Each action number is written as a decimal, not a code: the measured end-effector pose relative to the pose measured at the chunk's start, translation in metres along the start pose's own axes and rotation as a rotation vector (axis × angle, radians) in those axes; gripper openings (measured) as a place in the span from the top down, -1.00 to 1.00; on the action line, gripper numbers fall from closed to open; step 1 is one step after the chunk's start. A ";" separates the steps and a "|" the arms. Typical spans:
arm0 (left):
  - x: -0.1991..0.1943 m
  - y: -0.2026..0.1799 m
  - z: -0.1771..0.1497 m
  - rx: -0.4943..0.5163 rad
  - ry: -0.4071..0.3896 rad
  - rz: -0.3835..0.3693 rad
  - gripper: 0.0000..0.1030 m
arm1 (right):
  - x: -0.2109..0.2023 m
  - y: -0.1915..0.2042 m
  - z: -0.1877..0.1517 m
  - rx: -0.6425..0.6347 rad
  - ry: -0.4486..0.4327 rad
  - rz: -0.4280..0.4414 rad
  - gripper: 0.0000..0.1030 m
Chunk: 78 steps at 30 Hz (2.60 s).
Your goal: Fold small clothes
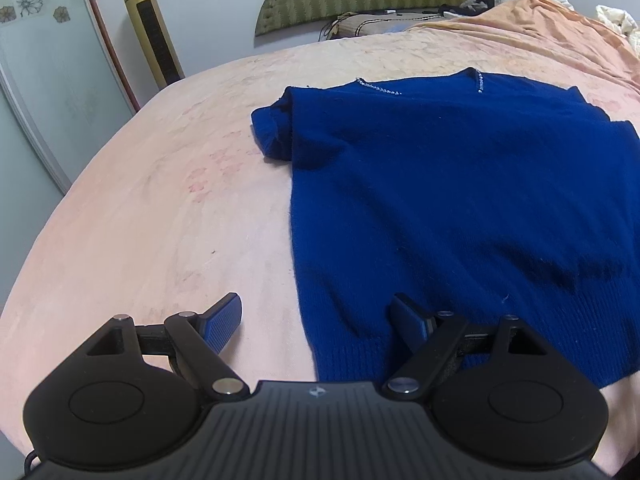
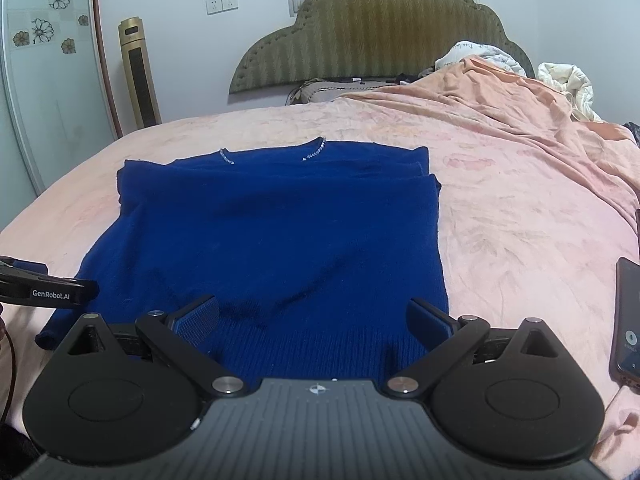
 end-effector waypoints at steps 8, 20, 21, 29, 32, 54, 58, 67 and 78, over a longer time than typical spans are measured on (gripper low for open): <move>-0.001 -0.004 -0.002 0.022 0.000 0.007 -0.61 | -0.004 0.002 -0.001 0.004 -0.007 0.003 -0.98; 0.002 -0.006 -0.003 0.029 0.003 0.010 -0.63 | -0.003 -0.001 -0.007 0.033 0.011 0.032 -0.99; 0.002 -0.006 -0.003 0.029 0.003 0.010 -0.63 | -0.003 0.000 -0.007 0.032 0.012 0.033 -0.99; 0.002 -0.007 -0.003 0.022 0.004 0.002 -0.63 | -0.002 0.003 -0.008 0.017 0.019 0.044 -0.99; 0.001 -0.008 -0.003 0.037 -0.005 0.009 -0.63 | -0.001 0.002 -0.008 0.012 0.024 0.037 -0.99; 0.003 -0.010 -0.003 0.035 0.006 0.010 -0.64 | -0.001 -0.001 -0.011 0.008 0.025 0.030 -0.99; 0.003 -0.010 -0.003 0.037 0.005 0.013 -0.64 | -0.001 -0.002 -0.011 0.010 0.025 0.026 -0.99; 0.003 -0.010 -0.004 0.036 0.007 0.009 -0.64 | -0.002 -0.004 -0.011 0.018 0.025 0.029 -0.99; -0.001 -0.004 -0.006 -0.025 0.017 -0.067 -0.64 | -0.009 -0.017 -0.012 0.074 0.007 0.031 -0.99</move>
Point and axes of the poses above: each gripper's, at about its wrist camera, not at the fingertips, and x roughly the way its jaws point, y to its left, z to its top, the point moved 8 cm from there along x, roughly the way its jaws point, and after that the axes turned 2 degrees about z, right-handed, at the moved point
